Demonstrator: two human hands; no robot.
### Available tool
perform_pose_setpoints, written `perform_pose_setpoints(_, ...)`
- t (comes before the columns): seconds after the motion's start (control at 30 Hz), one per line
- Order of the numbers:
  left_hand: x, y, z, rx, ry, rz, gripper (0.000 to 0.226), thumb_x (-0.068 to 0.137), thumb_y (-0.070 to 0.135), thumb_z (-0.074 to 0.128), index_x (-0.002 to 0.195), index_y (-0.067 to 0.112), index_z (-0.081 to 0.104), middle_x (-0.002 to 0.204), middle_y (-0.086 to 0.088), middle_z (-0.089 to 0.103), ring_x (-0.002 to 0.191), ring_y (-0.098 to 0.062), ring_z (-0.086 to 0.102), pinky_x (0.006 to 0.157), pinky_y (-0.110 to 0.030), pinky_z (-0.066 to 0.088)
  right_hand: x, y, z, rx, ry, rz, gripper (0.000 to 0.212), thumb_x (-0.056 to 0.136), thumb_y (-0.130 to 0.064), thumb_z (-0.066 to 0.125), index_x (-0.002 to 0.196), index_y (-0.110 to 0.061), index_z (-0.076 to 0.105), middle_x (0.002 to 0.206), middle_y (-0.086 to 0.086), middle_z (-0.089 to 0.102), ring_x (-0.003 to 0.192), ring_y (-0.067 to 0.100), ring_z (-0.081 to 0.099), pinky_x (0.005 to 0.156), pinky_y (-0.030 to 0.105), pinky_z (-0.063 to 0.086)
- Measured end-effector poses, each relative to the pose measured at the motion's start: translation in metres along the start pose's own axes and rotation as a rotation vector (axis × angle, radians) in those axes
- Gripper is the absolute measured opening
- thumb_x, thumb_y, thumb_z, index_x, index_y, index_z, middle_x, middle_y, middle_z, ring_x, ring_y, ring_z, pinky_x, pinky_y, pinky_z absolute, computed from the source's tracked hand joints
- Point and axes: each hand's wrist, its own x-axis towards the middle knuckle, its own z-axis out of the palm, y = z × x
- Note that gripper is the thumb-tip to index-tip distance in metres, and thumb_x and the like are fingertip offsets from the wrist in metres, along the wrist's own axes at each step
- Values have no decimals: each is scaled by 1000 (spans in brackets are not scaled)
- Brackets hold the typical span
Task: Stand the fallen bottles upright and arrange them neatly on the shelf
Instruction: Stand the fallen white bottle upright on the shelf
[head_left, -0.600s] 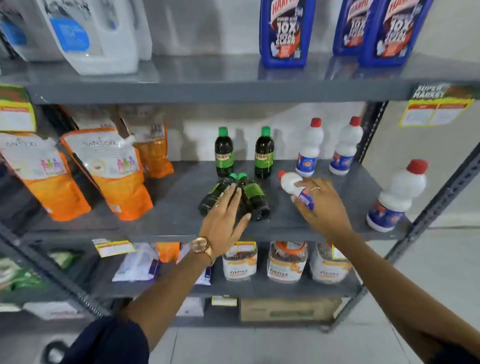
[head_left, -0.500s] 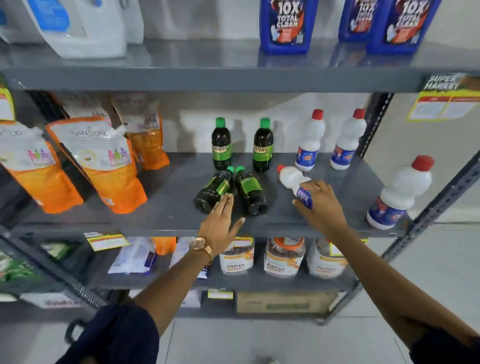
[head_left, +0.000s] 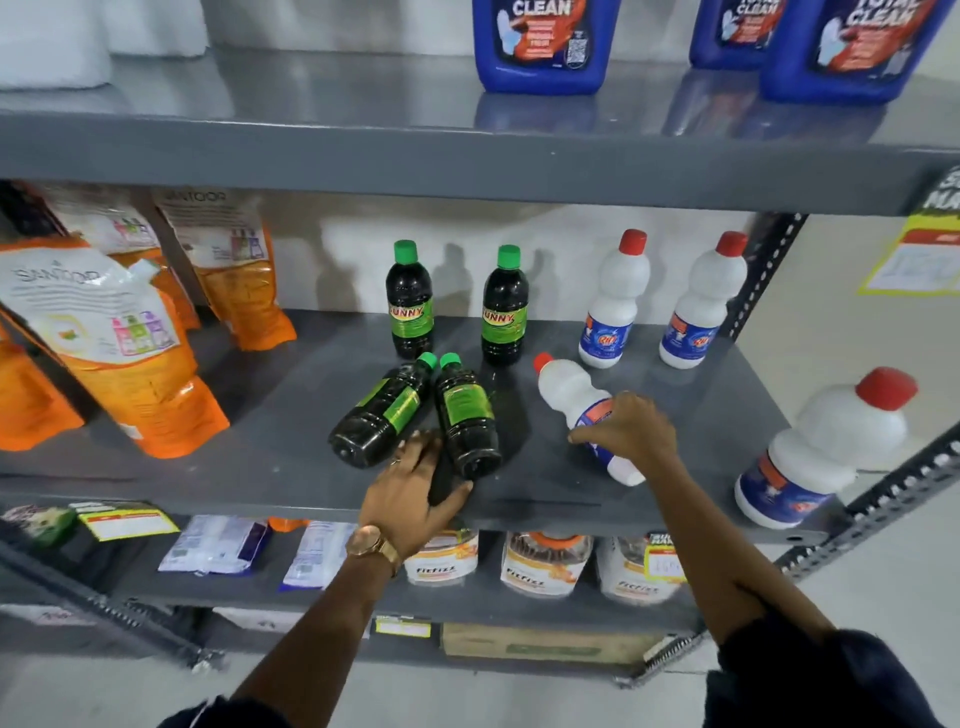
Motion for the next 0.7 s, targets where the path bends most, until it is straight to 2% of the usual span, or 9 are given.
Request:
perform_pose_setpoints(0.13,-1,0,6,80,62,4,72,82,65,37,129,12,52,136,-8,52,118,-29,54,84,-41,53,-3,6,8,128,143,-38,64,64,-53,75,110,-13,54,104,4,63,83,20,51,75,35,47)
perform_pose_setpoints(0.23,-2,3,6,97,76,-2,70,82,63,38,128,12,54,134,-8,55,115,-30,56,80,-40,54,-6,5,17,465,350,-127,64,65,-47,80,116,-17,54,105,2,65,87,21,59,79,35,50)
perform_pose_setpoints(0.33,-1,4,7,99,83,-6,71,83,64,35,127,11,54,132,-8,56,114,-29,57,80,-40,54,3,1,25,755,465,-199,74,62,-35,86,124,-16,50,116,3,64,99,18,60,85,30,51)
perform_pose_setpoints(0.43,-1,5,7,109,84,-5,75,85,67,26,127,11,55,132,-8,56,113,-28,58,81,-39,54,16,-5,28,916,520,-161,79,58,-28,90,122,-14,46,112,0,61,98,17,59,86,24,50)
perform_pose_setpoints(0.57,1,5,7,103,84,-6,76,85,68,25,128,12,54,132,-9,57,115,-29,57,83,-40,53,27,-4,29,1033,554,-130,85,55,-20,92,123,-11,41,106,-8,55,93,13,56,74,2,42)
perform_pose_setpoints(0.7,0,5,8,104,107,-17,73,84,66,31,128,12,55,131,-9,57,117,-29,55,86,-40,52,34,3,30,1079,488,-143,94,53,-17,92,129,-11,37,113,-8,54,97,8,57,75,0,43)
